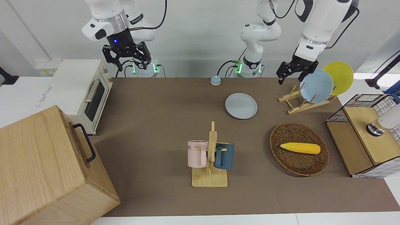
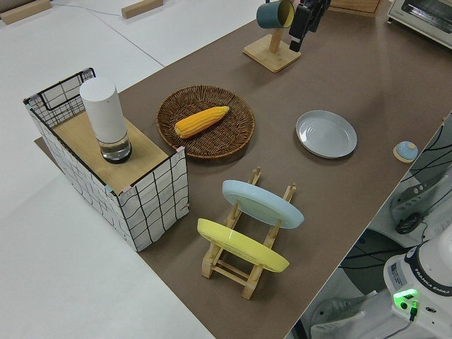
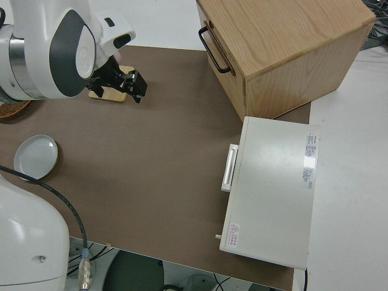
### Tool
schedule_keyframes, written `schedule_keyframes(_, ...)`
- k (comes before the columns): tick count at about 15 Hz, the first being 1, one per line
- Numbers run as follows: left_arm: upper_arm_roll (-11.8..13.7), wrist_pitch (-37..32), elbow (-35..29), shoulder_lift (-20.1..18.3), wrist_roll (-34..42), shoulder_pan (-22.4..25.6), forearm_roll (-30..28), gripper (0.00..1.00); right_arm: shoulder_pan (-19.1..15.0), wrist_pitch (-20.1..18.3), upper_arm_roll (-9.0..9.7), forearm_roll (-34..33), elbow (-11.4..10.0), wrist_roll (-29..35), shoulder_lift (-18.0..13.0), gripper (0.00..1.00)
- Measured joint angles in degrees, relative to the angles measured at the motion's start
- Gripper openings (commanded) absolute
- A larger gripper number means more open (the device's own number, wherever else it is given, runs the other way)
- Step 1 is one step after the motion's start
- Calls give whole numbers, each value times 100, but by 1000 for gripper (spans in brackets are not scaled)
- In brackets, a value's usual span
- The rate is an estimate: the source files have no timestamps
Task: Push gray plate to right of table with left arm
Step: 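Move the left gripper down toward the gray plate's near edge, then lower the left gripper beside the gray plate's edge nearest it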
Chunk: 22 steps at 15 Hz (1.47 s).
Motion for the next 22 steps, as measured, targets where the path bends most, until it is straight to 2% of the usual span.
schedule_keyframes(12,43,-66,-180,62,0,3,-32,991,0,0,0,0,0,0,0,996)
schedule_keyframes(22,39,-70,-1146,16,6,2,-116,991,0,0,0,0,0,0,0,996)
